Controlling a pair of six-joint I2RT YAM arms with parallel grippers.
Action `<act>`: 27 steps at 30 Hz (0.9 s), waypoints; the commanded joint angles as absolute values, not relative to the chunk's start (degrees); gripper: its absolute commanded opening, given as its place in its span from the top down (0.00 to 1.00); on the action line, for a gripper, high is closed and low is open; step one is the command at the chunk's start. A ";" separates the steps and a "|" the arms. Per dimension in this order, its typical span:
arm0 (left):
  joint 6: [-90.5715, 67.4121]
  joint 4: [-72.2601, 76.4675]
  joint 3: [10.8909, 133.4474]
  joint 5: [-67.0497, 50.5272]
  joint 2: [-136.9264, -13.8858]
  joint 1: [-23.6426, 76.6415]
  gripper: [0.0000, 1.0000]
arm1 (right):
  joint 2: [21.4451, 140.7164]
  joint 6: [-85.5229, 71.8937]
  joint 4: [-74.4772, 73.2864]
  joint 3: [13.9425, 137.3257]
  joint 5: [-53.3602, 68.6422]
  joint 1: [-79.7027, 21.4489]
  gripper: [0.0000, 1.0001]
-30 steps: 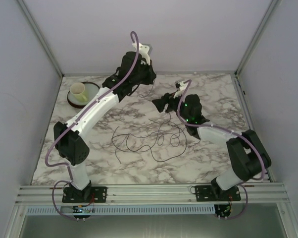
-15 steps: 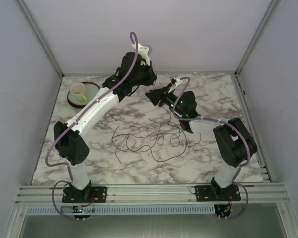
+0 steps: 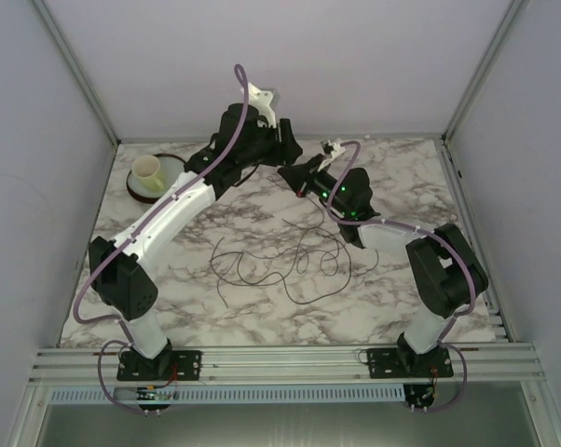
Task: Zip-tie the wires
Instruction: Pick up the cable at the center of the board.
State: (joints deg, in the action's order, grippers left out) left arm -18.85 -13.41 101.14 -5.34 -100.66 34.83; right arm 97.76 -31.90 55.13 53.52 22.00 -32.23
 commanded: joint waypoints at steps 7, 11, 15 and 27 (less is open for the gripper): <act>-21.84 -4.89 91.48 -6.63 -96.94 34.67 0.50 | 95.28 -31.54 55.15 54.16 22.59 -32.17 1.00; -22.68 -2.78 91.57 -8.87 -97.79 34.65 0.75 | 94.76 -31.66 54.45 53.97 22.71 -32.17 1.00; -22.08 -3.33 94.24 -8.27 -97.62 34.69 1.00 | 92.46 -30.03 51.25 53.80 21.51 -32.10 0.89; -24.06 -5.84 106.38 -11.54 -98.64 34.71 1.00 | 83.20 -14.65 51.69 40.53 21.57 -28.75 0.17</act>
